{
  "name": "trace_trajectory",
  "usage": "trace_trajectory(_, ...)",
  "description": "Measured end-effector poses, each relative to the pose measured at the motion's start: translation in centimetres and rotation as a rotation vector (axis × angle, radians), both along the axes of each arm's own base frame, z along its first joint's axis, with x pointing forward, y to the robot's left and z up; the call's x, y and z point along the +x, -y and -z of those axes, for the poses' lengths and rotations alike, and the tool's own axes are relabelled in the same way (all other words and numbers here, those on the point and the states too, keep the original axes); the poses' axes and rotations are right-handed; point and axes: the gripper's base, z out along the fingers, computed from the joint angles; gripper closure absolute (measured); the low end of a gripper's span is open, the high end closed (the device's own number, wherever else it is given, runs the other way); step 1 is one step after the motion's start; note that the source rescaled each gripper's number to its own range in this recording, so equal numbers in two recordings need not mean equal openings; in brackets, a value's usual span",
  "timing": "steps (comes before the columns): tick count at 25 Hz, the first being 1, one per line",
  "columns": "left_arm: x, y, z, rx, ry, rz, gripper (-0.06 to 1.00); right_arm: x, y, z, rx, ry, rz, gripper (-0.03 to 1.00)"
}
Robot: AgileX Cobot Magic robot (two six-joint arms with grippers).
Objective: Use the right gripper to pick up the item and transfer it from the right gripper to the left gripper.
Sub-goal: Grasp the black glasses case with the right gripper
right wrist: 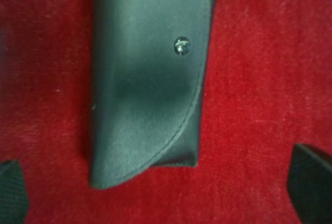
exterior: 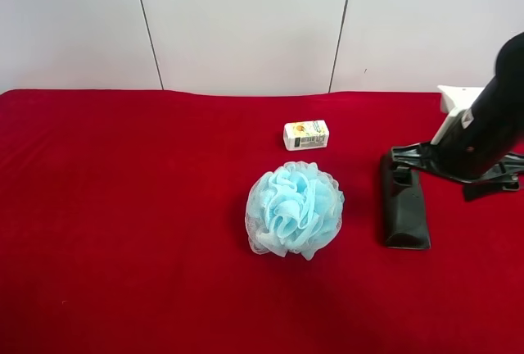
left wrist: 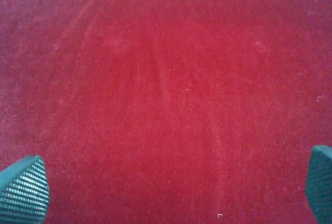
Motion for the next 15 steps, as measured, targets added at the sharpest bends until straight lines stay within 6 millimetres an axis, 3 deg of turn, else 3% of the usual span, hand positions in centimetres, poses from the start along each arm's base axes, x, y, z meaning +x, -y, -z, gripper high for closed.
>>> trace_trajectory(10,0.0,0.0,0.0,0.0,0.0,0.0,-0.06,1.6,-0.4,5.8,-0.023,-0.123,-0.009,-0.02)
trace_trajectory(15,0.0,0.0,0.0,0.0,0.0,0.0,-0.06,1.6,-0.4,7.7,-0.036,-0.182,-0.012,-0.02)
